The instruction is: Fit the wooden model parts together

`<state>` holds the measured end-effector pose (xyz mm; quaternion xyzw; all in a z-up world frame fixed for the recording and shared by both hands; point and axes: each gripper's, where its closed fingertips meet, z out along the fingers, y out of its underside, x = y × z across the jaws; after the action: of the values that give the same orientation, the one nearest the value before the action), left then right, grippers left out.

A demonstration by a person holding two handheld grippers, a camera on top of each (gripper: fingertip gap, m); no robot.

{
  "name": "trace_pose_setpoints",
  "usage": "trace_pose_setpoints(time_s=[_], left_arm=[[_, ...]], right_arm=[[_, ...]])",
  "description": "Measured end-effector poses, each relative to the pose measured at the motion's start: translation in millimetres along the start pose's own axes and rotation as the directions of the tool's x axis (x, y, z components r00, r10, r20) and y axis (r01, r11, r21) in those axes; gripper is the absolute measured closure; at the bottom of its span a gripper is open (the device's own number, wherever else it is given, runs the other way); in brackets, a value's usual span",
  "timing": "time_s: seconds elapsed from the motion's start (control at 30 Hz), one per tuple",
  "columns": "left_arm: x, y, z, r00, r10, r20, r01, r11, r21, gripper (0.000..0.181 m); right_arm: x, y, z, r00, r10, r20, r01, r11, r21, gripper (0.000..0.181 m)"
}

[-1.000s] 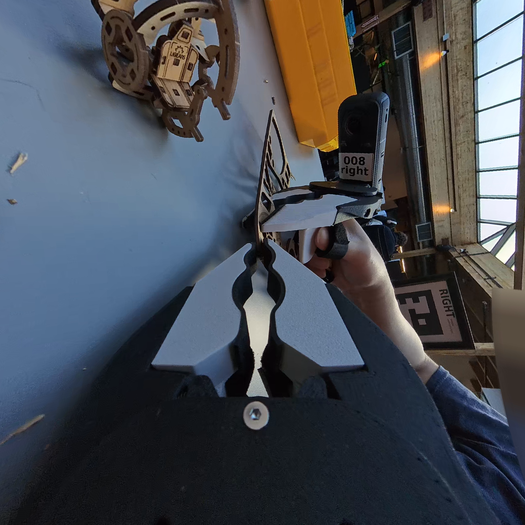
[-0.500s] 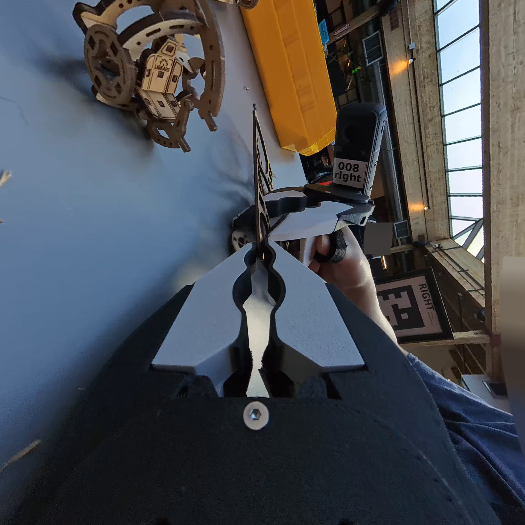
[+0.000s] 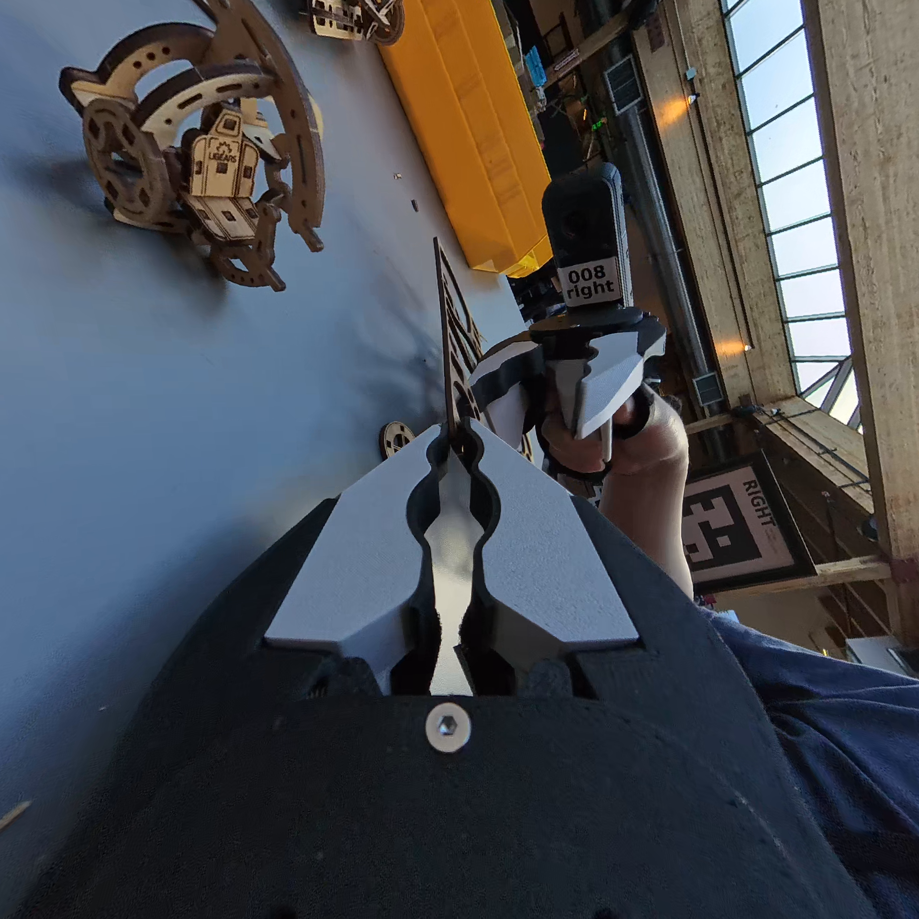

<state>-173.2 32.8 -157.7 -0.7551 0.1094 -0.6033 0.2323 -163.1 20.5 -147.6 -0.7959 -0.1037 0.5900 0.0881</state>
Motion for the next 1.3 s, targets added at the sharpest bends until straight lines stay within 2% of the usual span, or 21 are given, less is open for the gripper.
trace_pose_setpoints(time_s=[0.07,0.1,0.17,0.23,0.27,0.33,0.4,0.47,0.57,0.63,0.7,0.77,0.83,0.9,0.97,1.07,1.13,1.2,1.3], left_arm=[[2,-1,1,1.0,0.01,-0.004,-0.01,1.0,0.012,0.179],[2,-1,2,1.0,0.02,0.004,-0.02,1.0,0.011,0.179],[4,-2,5,0.999,0.049,0.017,-0.049,0.999,0.019,0.178],[6,-3,7,0.997,0.066,0.033,-0.067,0.997,0.027,0.178],[6,-5,7,0.996,0.075,0.041,-0.077,0.996,0.039,0.179],[9,-8,6,0.997,0.069,0.034,-0.071,0.996,0.056,0.179],[10,-9,5,0.997,0.064,0.034,-0.065,0.997,0.052,0.179],[8,-9,4,0.997,0.069,0.046,-0.071,0.996,0.051,0.179],[12,-9,3,0.998,0.055,0.025,-0.056,0.997,0.057,0.179],[16,-12,2,0.998,0.058,0.017,-0.059,0.996,0.071,0.179],[19,-18,2,0.997,0.067,0.026,-0.069,0.993,0.091,0.18],[23,-23,2,0.998,0.054,0.02,-0.055,0.992,0.111,0.18],[32,-27,3,0.999,-0.025,-0.04,0.03,0.992,0.124,0.181],[35,-25,4,0.995,-0.068,-0.076,0.076,0.992,0.105,0.18],[39,-23,1,0.993,-0.053,-0.105,0.062,0.994,0.085,0.18],[48,-17,1,0.993,-0.003,-0.119,0.008,0.999,0.043,0.18],[46,-18,-1,0.995,0.076,-0.072,-0.073,0.996,0.049,0.181],[43,-22,-5,0.994,0.105,-0.026,-0.103,0.992,0.069,0.18],[48,-31,-12,0.995,0.087,-0.039,-0.081,0.988,0.135,0.18]], right_arm=[[-5,-2,-4,1.0,0.002,0.023,-0.002,1.0,-0.007,0.119],[-1,-3,-4,1.0,0.018,-0.005,-0.018,1.0,-0.013,0.118],[6,-2,0,0.994,-0.024,-0.105,0.018,0.998,-0.056,0.113],[16,5,6,0.962,-0.111,-0.248,0.078,0.987,-0.138,0.099],[16,7,8,0.945,-0.149,-0.292,0.102,0.98,-0.17,0.098],[14,8,12,0.918,-0.196,-0.346,0.13,0.97,-0.207,0.083],[12,10,11,0.897,-0.228,-0.378,0.141,0.959,-0.245,0.082],[-4,16,14,0.929,-0.218,-0.301,0.133,0.952,-0.277,0.081],[-15,16,4,0.937,-0.207,-0.281,0.118,0.946,-0.301,0.083],[-26,15,2,0.954,-0.209,-0.216,0.135,0.94,-0.313,0.072],[-30,6,1,0.975,-0.145,-0.169,0.095,0.957,-0.273,0.068],[-31,-3,1,0.98,-0.134,-0.145,0.099,0.968,-0.229,0.073],[-24,-3,0,0.964,-0.204,-0.17,0.165,0.961,-0.222,0.081],[-33,6,2,0.958,-0.278,-0.065,0.257,0.939,-0.229,0.082],[-41,12,-2,0.947,-0.321,0.032,0.321,0.925,-0.203,0.085],[-45,16,-7,0.948,-0.298,0.115,0.315,0.934,-0.172,0.092],[-46,13,-4,0.951,-0.288,0.111,0.302,0.941,-0.151,0.091],[-41,9,4,0.938,-0.345,0.029,0.345,0.928,-0.137,0.09],[-41,4,14,0.811,-0.576,-0.102,0.561,0.815,-0.144,0.08]])
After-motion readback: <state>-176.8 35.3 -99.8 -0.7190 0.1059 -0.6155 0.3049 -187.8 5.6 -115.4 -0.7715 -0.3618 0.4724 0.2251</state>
